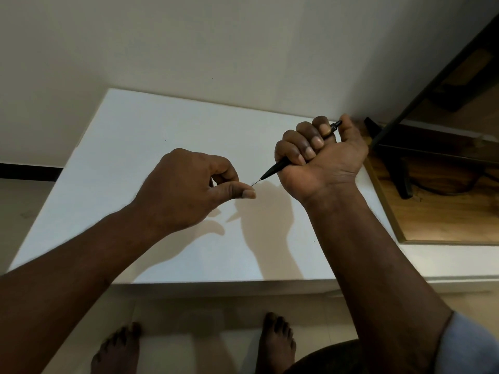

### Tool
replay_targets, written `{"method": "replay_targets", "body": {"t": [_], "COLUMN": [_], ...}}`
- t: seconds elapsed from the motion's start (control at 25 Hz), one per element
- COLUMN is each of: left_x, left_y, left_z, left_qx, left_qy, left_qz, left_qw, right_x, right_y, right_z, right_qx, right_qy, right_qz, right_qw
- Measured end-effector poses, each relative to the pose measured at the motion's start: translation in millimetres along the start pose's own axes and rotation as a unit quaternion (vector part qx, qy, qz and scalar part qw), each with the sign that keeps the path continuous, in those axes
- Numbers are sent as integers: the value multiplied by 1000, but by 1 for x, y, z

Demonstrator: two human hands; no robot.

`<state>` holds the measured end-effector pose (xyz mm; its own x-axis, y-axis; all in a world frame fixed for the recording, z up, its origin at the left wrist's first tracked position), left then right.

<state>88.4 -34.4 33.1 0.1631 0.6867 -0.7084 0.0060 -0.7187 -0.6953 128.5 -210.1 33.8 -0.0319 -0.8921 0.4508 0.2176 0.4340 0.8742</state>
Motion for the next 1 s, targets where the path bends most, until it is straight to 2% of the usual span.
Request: {"method": "replay_targets", "body": {"t": [0.24,1.0], "left_x": [-4,-5], "left_y": [2,3], "left_z": [1,2], "left_qx": [-3,-8], "left_qy": [21,39], "left_qz": [-38,-27], "left_qw": [999,999], "right_x": [0,2], "right_y": [-1,4], "right_z": [0,2], "right_qx": [-1,-13], "right_qy": [-2,-9], "right_qz": [8,-5], "right_qw": [1000,1000]}}
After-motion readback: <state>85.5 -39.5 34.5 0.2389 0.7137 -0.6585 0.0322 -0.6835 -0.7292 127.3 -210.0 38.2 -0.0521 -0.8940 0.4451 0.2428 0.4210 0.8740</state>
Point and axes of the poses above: each hand's wrist, its own z-axis away from the middle knuckle, its own y-axis out of the palm, x = y × z, the point moved 8 cm from there along -z, towards the middle knuckle, and after that the axes turned 11 degrees about -y, right-handed, at the moved point
